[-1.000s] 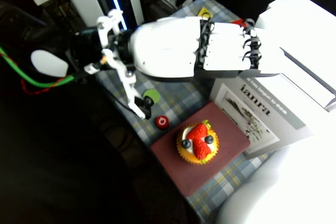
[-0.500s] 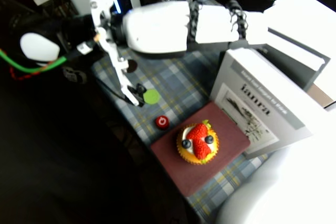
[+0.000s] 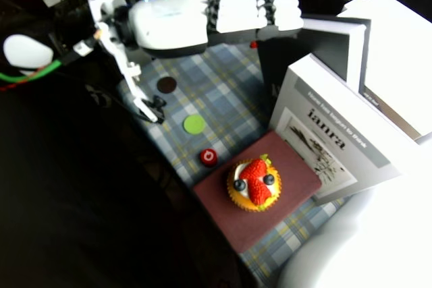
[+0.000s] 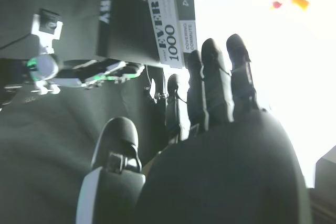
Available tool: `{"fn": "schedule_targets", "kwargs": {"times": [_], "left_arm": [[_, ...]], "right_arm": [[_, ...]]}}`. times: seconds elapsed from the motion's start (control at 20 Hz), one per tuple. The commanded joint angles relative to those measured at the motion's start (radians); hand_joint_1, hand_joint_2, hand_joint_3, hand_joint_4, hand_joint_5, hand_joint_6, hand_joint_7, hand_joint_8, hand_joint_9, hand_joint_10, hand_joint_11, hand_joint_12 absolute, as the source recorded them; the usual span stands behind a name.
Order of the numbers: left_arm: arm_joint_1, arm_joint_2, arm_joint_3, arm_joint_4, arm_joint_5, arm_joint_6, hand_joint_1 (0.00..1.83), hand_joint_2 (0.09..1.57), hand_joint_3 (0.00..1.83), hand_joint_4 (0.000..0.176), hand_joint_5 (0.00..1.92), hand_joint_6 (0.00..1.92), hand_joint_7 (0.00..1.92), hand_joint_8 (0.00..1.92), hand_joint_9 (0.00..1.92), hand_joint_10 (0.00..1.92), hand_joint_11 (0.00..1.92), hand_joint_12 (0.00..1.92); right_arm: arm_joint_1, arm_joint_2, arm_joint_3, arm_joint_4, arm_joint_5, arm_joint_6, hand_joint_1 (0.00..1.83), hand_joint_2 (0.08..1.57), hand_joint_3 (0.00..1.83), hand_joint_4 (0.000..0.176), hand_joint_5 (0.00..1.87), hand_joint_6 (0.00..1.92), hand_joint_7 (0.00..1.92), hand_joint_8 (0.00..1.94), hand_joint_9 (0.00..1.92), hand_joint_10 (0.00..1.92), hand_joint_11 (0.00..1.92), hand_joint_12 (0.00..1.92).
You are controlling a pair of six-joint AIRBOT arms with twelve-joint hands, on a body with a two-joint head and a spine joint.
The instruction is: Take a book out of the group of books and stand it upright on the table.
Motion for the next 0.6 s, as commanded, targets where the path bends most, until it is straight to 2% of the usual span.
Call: {"fn": "schedule_targets", "kwargs": {"times": [0.0,0.05,0.15,0.2,0.25,0.3,0.35,0.4,0.45,0.5,0.55], "left_arm": [[-0.003,0.004,-0.002,0.002,-0.130,-0.005,0.00,1.32,0.00,0.166,0.27,0.00,0.28,0.00,0.26,0.00,0.00,0.33],[-0.001,0.004,-0.002,0.001,-0.131,-0.005,0.00,1.31,0.00,0.164,0.28,0.01,0.27,0.00,0.25,0.00,0.01,0.33],[0.001,0.004,-0.003,-0.001,-0.133,-0.005,0.00,1.31,0.00,0.174,0.25,0.00,0.27,0.00,0.23,0.00,0.00,0.33],[0.002,0.004,-0.003,-0.002,-0.135,-0.005,0.00,1.31,0.00,0.176,0.25,0.00,0.27,0.00,0.23,0.00,0.00,0.33],[0.002,0.004,-0.004,-0.002,-0.136,-0.005,0.00,1.31,0.00,0.176,0.25,0.00,0.27,0.00,0.23,0.00,0.00,0.33],[0.004,0.003,-0.005,-0.003,-0.137,-0.005,0.00,1.28,0.00,0.176,0.24,0.00,0.26,0.00,0.24,0.00,0.02,0.34],[0.007,0.003,-0.005,-0.004,-0.137,-0.005,0.00,1.28,0.00,0.176,0.24,0.00,0.26,0.00,0.24,0.00,0.02,0.34],[0.010,0.003,-0.006,-0.006,-0.137,-0.005,0.00,1.28,0.00,0.176,0.25,0.00,0.26,0.00,0.24,0.00,0.02,0.34],[0.010,0.002,-0.005,-0.007,-0.137,-0.005,0.00,1.28,0.00,0.176,0.25,0.00,0.26,0.00,0.24,0.00,0.02,0.34],[0.011,0.002,-0.005,-0.008,-0.137,-0.005,0.00,1.27,0.00,0.176,0.25,0.00,0.25,0.00,0.23,0.00,0.01,0.33],[0.011,0.001,-0.005,-0.009,-0.137,-0.005,0.00,1.26,0.00,0.176,0.27,0.01,0.27,0.01,0.24,0.01,0.02,0.34]], "right_arm": [[0.005,0.002,-0.007,0.032,0.112,0.000,0.00,1.17,0.01,0.176,0.42,0.00,0.00,0.00,0.00,0.00,0.00,0.00],[0.005,0.005,-0.015,0.010,0.119,0.008,0.00,1.19,0.02,0.176,0.44,0.01,0.00,0.00,0.00,0.00,0.00,0.00],[0.004,0.015,-0.027,-0.041,0.146,0.057,0.05,1.20,0.01,0.176,0.43,0.00,0.00,0.00,0.00,0.00,0.00,0.00],[0.002,0.022,-0.035,-0.073,0.169,0.090,0.12,1.19,0.00,0.176,0.45,0.01,0.00,0.00,0.00,0.00,0.00,0.00],[0.001,0.027,-0.040,-0.088,0.184,0.105,0.12,1.19,0.00,0.176,0.45,0.01,0.00,0.00,0.00,0.00,0.00,0.00],[-0.002,0.037,-0.051,-0.108,0.220,0.122,0.24,1.15,0.00,0.176,0.50,0.02,0.00,0.00,0.00,0.00,0.00,0.00],[-0.003,0.045,-0.059,-0.121,0.243,0.125,0.50,1.04,0.00,0.174,0.23,0.01,0.00,0.00,0.00,0.00,0.00,0.00],[-0.003,0.049,-0.065,-0.141,0.261,0.134,0.58,1.08,0.00,0.098,0.15,0.00,0.00,0.00,0.00,0.00,0.00,0.00],[-0.003,0.050,-0.066,-0.150,0.271,0.141,0.58,1.08,0.00,0.098,0.15,0.00,0.00,0.00,0.00,0.00,0.00,0.00],[-0.003,0.054,-0.069,-0.159,0.291,0.149,0.58,1.15,0.00,0.000,0.12,0.00,0.04,0.01,0.00,0.00,0.00,0.00],[-0.005,0.057,-0.071,-0.160,0.307,0.150,0.35,1.22,0.03,0.041,0.19,0.03,0.01,0.00,0.00,0.00,0.00,0.00]]}}
